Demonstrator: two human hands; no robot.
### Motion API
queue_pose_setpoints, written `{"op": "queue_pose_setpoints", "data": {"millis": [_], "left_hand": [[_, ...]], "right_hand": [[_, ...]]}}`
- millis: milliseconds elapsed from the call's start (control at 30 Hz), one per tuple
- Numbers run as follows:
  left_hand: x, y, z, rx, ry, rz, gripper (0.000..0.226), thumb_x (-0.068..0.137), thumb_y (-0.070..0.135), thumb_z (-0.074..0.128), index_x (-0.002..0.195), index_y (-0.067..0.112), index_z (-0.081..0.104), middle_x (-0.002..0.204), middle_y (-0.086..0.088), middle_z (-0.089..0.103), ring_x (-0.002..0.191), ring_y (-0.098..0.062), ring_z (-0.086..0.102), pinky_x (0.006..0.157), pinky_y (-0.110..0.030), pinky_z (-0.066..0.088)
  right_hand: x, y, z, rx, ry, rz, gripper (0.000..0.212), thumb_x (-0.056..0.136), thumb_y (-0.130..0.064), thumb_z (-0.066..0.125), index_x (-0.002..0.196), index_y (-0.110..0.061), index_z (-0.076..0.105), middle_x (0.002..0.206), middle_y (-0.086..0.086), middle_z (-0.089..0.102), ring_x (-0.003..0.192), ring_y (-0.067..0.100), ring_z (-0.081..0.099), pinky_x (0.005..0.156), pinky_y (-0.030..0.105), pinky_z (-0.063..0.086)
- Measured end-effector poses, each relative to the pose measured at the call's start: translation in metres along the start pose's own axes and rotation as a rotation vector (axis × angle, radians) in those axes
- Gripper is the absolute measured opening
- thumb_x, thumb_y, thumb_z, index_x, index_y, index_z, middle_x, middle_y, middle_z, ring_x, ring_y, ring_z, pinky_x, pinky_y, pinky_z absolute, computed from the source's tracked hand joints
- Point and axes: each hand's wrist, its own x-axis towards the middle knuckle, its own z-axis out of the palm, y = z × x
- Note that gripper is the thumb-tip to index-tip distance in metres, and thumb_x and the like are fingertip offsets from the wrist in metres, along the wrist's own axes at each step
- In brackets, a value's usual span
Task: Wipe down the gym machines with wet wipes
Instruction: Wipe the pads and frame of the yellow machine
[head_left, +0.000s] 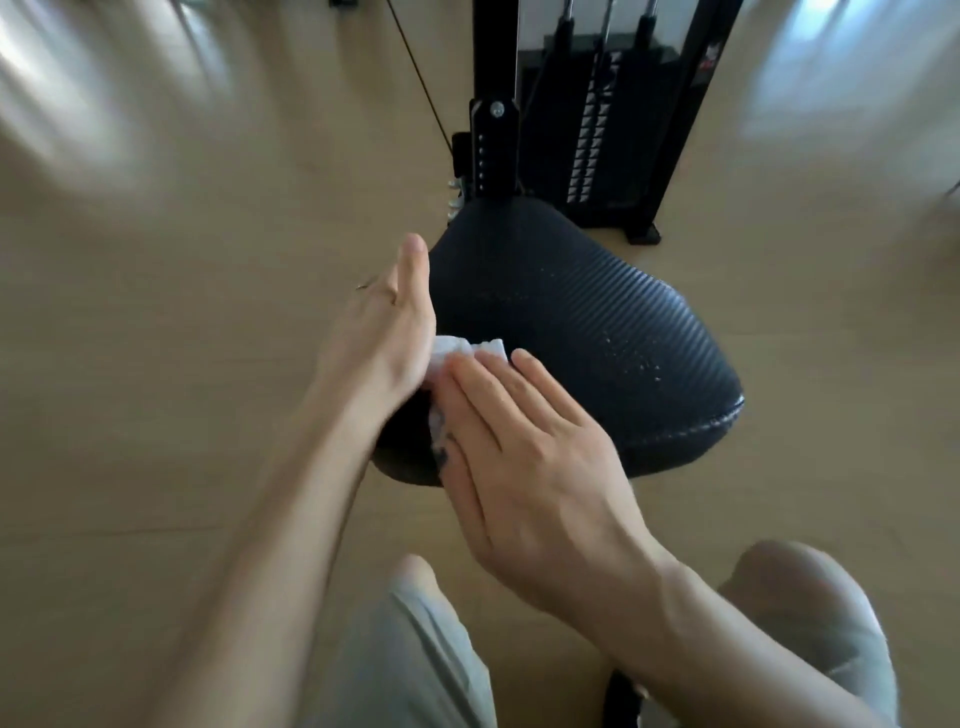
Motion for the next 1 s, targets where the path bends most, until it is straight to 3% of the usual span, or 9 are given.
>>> {"op": "queue_pose_setpoints", "data": {"millis": [233,300,400,500,633,700,800,900,1000], "left_hand": [[-0.009,0.002,-0.004,0.012,-0.025,0.037,0.07,0.104,0.06,0.008,0.147,0.023,0.05,0.148,-0.008,0.05,0.141,-0.026,0.04,0.113,-0.042,0.029],[-0.006,-0.001,-0.004,0.007,-0.017,0.045,0.071,0.104,0.061,0.009,0.145,0.023,0.052,0.147,-0.009,0.052,0.14,-0.026,0.042,0.114,-0.043,0.03],[0.0,-0.005,-0.004,-0.027,-0.032,0.036,0.074,0.101,0.064,0.009,0.145,0.025,0.052,0.139,-0.011,0.06,0.136,-0.027,0.047,0.114,-0.045,0.033],[-0.002,-0.006,-0.004,-0.022,-0.036,0.056,0.075,0.101,0.064,0.008,0.145,0.022,0.053,0.141,-0.011,0.059,0.136,-0.028,0.047,0.11,-0.043,0.033],[-0.008,-0.004,-0.004,0.011,-0.045,0.09,0.076,0.102,0.064,0.007,0.147,0.021,0.05,0.147,-0.008,0.052,0.14,-0.026,0.042,0.112,-0.046,0.031],[-0.006,-0.004,-0.004,0.022,-0.04,0.097,0.075,0.102,0.063,0.007,0.145,0.019,0.051,0.146,-0.008,0.053,0.14,-0.026,0.042,0.112,-0.045,0.031],[0.0,-0.006,-0.003,0.035,-0.018,0.108,0.077,0.102,0.064,0.008,0.143,0.017,0.054,0.144,-0.01,0.055,0.137,-0.028,0.045,0.111,-0.045,0.032],[0.002,-0.008,-0.003,0.015,-0.015,0.101,0.074,0.103,0.06,0.009,0.142,0.016,0.056,0.141,-0.012,0.057,0.134,-0.029,0.048,0.108,-0.043,0.034],[-0.002,-0.007,-0.004,0.002,-0.024,0.099,0.074,0.103,0.062,0.01,0.143,0.018,0.054,0.144,-0.011,0.054,0.137,-0.028,0.045,0.109,-0.043,0.032]], "right_hand": [[-0.021,0.03,-0.009,-0.092,0.158,0.441,0.046,0.107,-0.025,0.034,0.14,-0.004,0.059,0.145,0.01,0.058,0.14,0.025,0.048,0.125,0.042,0.025],[-0.008,-0.002,0.003,-0.057,0.156,0.414,0.046,0.105,-0.024,0.036,0.139,-0.002,0.059,0.143,0.012,0.059,0.138,0.026,0.05,0.126,0.036,0.021],[0.004,-0.039,0.015,0.034,0.132,0.199,0.044,0.104,-0.022,0.04,0.138,-0.002,0.061,0.143,0.012,0.06,0.138,0.026,0.051,0.125,0.037,0.023],[-0.008,-0.016,0.004,-0.062,0.11,0.132,0.044,0.105,-0.022,0.038,0.137,-0.003,0.062,0.142,0.011,0.06,0.139,0.026,0.051,0.126,0.041,0.022],[-0.036,0.044,-0.015,-0.154,0.257,0.503,0.043,0.105,-0.021,0.035,0.134,-0.008,0.065,0.139,0.007,0.063,0.137,0.023,0.051,0.127,0.039,0.018],[-0.029,0.034,-0.01,-0.124,0.278,0.588,0.04,0.102,-0.017,0.038,0.129,-0.006,0.065,0.132,0.009,0.064,0.13,0.03,0.055,0.125,0.039,0.023],[-0.001,-0.031,0.012,0.06,0.241,0.419,0.033,0.093,-0.01,0.041,0.114,-0.002,0.065,0.113,0.01,0.062,0.11,0.034,0.055,0.113,0.029,0.029],[0.001,-0.052,0.02,0.059,0.176,0.16,0.04,0.099,-0.016,0.041,0.126,0.001,0.066,0.132,0.014,0.064,0.13,0.031,0.055,0.123,0.039,0.025],[-0.02,0.005,0.002,-0.052,0.175,0.274,0.04,0.102,-0.018,0.039,0.129,-0.006,0.067,0.133,0.008,0.065,0.131,0.026,0.056,0.126,0.038,0.019]]}}
